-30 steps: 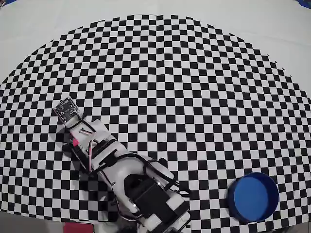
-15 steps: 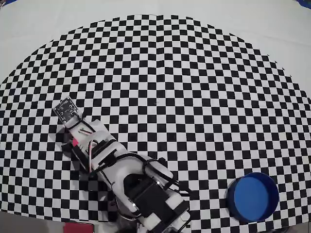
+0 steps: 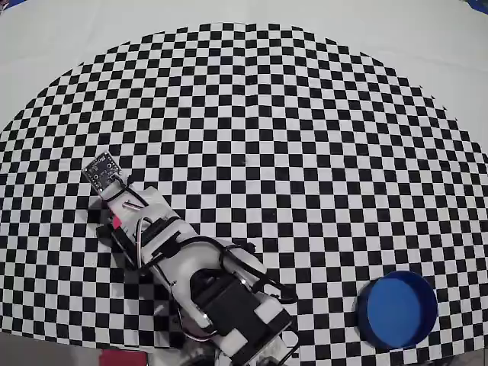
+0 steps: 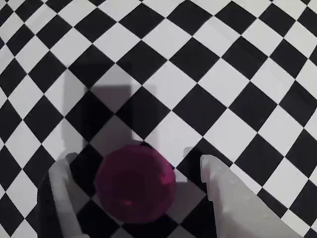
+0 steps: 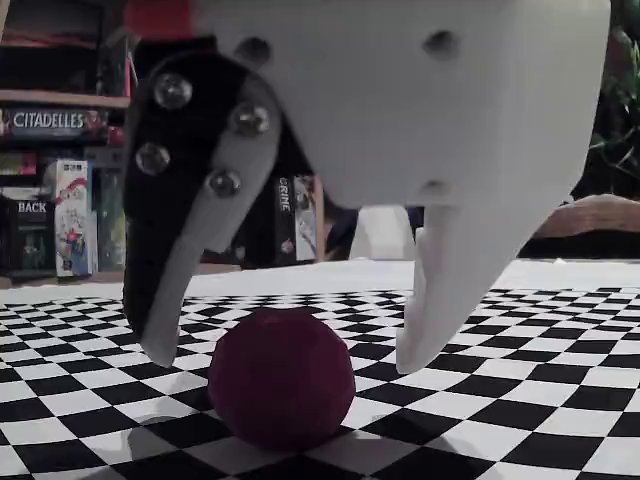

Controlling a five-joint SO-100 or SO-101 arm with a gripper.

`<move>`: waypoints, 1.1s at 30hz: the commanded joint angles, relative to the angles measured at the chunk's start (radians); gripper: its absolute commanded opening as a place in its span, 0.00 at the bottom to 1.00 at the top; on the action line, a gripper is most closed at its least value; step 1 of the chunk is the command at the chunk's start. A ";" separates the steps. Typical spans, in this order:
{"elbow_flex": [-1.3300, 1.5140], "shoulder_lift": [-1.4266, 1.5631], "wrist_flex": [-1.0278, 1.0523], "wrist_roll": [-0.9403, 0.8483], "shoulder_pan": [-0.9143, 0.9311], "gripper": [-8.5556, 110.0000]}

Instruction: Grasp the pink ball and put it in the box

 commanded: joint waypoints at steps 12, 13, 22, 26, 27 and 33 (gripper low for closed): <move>-0.043 -0.032 -0.029 -0.009 -0.006 0.33; -0.043 -0.034 -0.031 -0.009 -0.006 0.33; -0.044 -0.049 -0.037 -0.009 -0.006 0.33; -0.044 -0.052 -0.037 -0.009 -0.006 0.33; -0.044 -0.054 -0.037 -0.009 -0.006 0.33; -0.044 -0.055 -0.038 -0.009 -0.006 0.33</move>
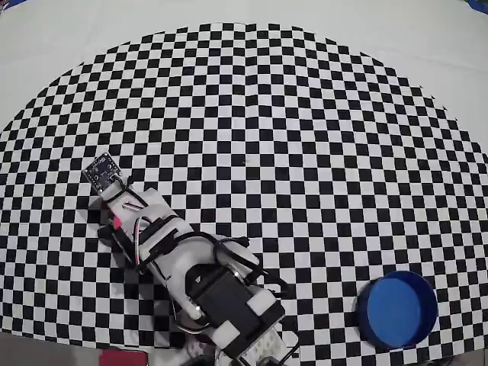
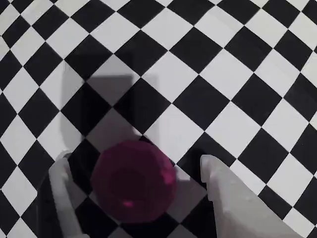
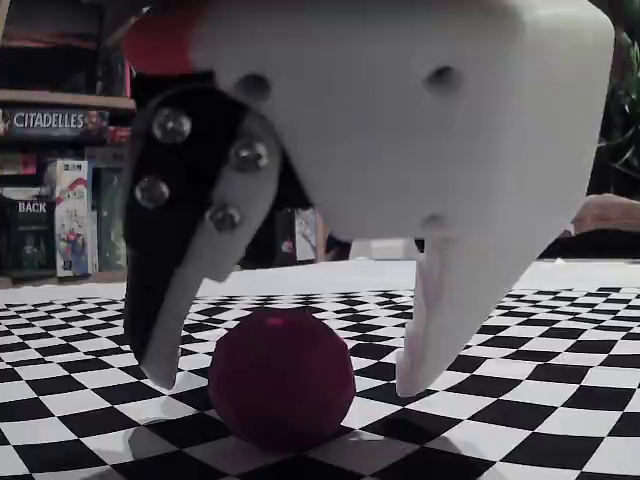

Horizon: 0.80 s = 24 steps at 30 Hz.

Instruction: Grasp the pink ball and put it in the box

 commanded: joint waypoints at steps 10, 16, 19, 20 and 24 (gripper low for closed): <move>-0.034 -0.005 -0.023 -0.009 -0.006 0.33; -0.034 -0.005 -0.023 -0.009 -0.006 0.33; -0.034 -0.006 -0.023 -0.009 -0.006 0.33; -0.034 -0.006 -0.023 -0.009 -0.006 0.33; -0.034 -0.006 -0.023 -0.009 -0.006 0.30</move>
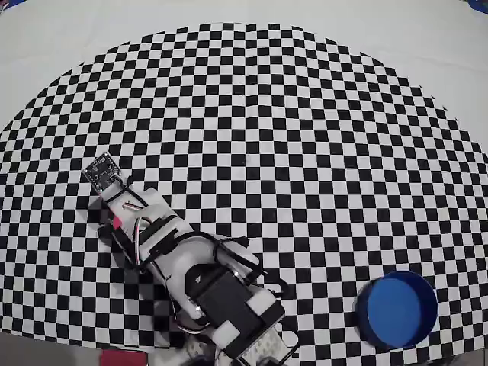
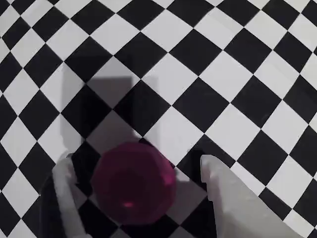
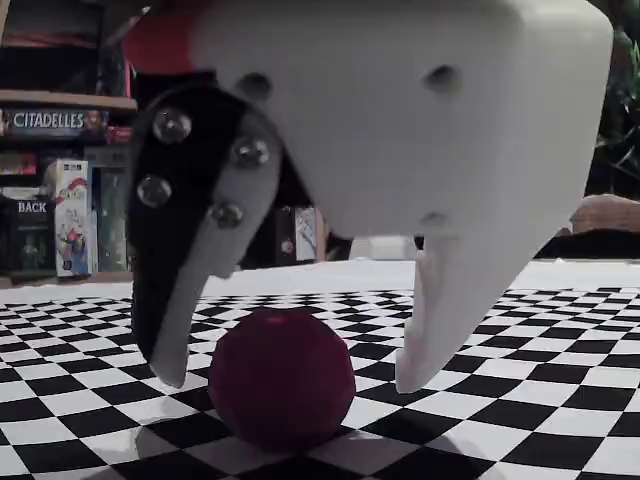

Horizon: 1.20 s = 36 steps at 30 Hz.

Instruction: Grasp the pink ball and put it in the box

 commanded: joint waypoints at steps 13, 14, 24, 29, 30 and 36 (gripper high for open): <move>-0.034 -0.006 -0.017 -0.009 -0.006 0.20; -0.034 -0.006 -0.017 -0.009 -0.006 0.20; -0.035 -0.006 -0.017 -0.009 -0.005 0.15; -0.035 -0.006 -0.017 -0.009 -0.006 0.10; -0.035 -0.006 -0.017 -0.009 -0.006 0.09; -0.035 0.003 -0.017 -0.006 -0.005 0.07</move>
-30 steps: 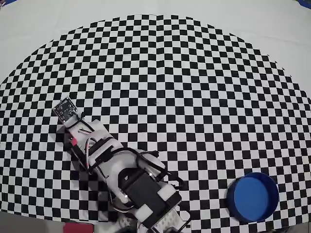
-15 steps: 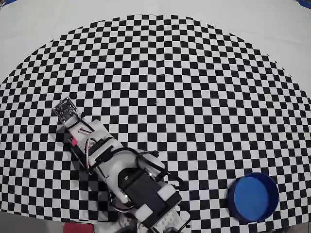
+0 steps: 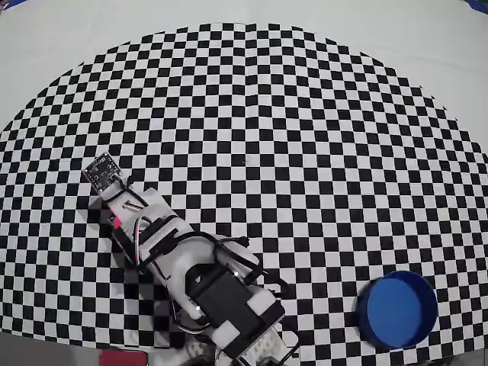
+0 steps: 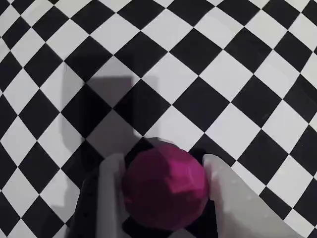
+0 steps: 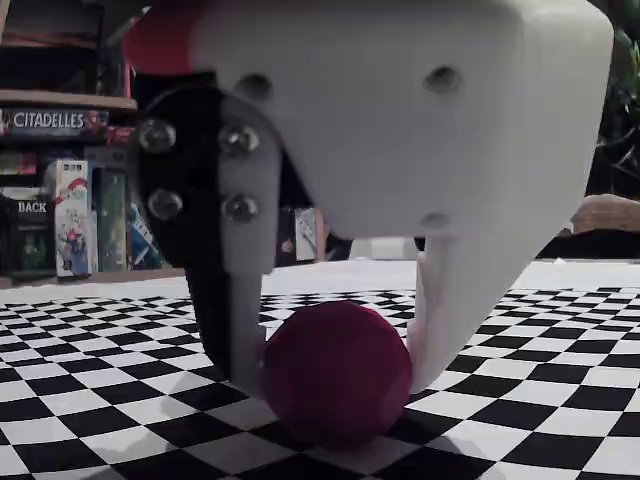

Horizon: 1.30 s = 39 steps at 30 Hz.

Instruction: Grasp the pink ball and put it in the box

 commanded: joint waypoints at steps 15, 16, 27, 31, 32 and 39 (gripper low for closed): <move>-0.023 0.118 -0.014 0.002 0.005 0.07; -0.023 0.124 -0.014 0.002 0.006 0.07; 0.015 0.238 -0.012 0.002 0.021 0.07; 0.029 0.273 -0.012 -0.003 0.034 0.07; 0.032 0.282 -0.012 -0.005 0.037 0.07; 0.049 0.342 -0.011 -0.008 0.055 0.07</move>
